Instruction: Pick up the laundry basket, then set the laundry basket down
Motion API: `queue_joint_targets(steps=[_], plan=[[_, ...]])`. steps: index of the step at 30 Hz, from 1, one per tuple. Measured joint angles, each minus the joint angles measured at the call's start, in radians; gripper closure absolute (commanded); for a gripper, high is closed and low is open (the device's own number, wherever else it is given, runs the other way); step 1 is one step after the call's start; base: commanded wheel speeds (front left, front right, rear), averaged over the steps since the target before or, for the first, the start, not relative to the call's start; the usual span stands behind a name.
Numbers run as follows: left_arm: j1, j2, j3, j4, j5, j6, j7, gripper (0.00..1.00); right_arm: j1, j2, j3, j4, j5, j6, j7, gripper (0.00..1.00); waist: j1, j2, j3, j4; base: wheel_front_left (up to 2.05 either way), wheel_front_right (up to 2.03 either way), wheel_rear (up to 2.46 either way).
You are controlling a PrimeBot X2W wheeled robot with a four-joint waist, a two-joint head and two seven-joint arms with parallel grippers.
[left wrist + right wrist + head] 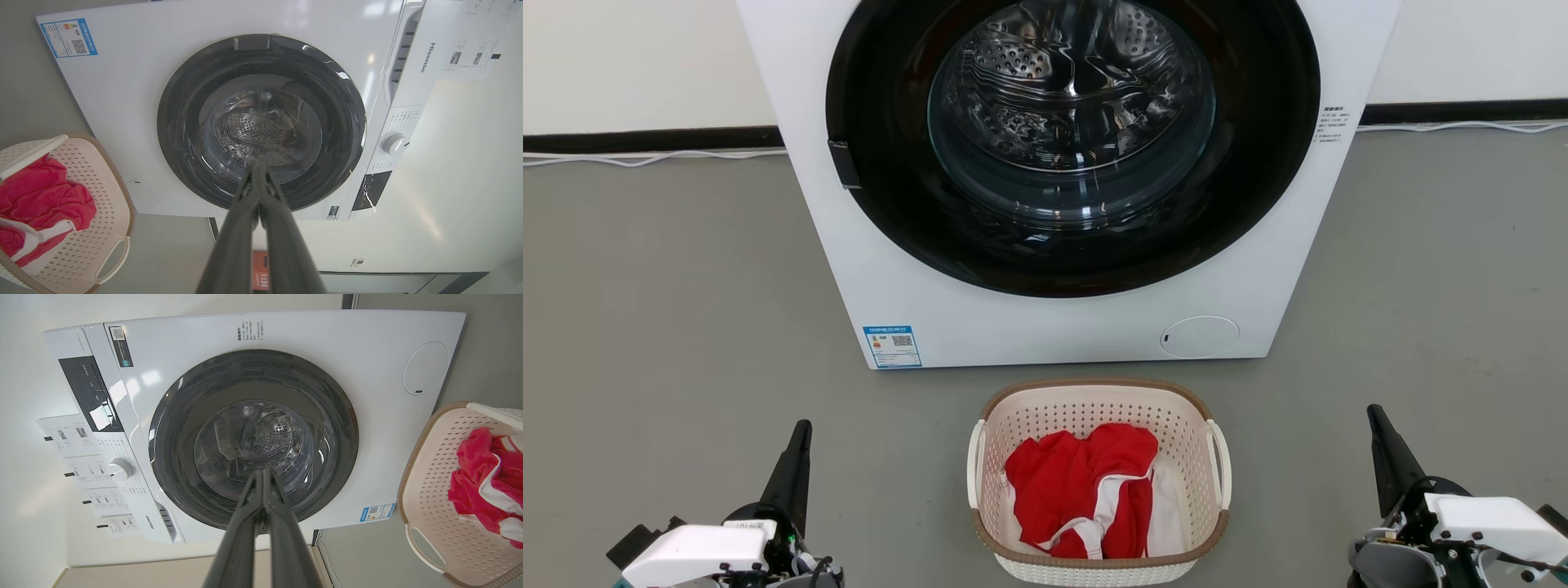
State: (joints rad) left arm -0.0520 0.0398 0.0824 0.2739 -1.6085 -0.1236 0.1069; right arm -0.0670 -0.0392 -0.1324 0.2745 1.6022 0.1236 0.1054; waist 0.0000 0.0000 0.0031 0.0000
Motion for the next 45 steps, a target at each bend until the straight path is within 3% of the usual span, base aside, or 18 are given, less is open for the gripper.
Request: queue_joint_targets(steps=[14,15,31,45], plan=[[0.001,-0.001,0.0,0.002,0.0,0.0,0.0,1.0,0.001,0.001,0.0,0.002,0.0,0.0,0.0,1.0,0.0001,0.0,0.0,0.0,0.0,0.0,0.0],[0.005,-0.002,0.0,0.011,0.0,0.0,-0.002,0.0,0.006,0.002,0.001,0.009,0.0,0.0,0.0,0.0,0.0,0.0,0.0,0.0,0.0,0.0,0.0],[0.045,-0.008,-0.03,0.041,0.008,0.001,-0.038,0.0,0.046,0.009,0.015,0.021,-0.033,-0.001,-0.029,0.0,0.0002,0.0,0.001,0.0,0.0,0.0,0.0],[0.045,-0.008,-0.049,0.053,0.163,0.003,-0.077,0.0,0.046,0.006,0.018,-0.006,-0.286,-0.001,-0.069,0.0,0.0002,0.0,0.001,0.0,0.0,0.0,0.0]])
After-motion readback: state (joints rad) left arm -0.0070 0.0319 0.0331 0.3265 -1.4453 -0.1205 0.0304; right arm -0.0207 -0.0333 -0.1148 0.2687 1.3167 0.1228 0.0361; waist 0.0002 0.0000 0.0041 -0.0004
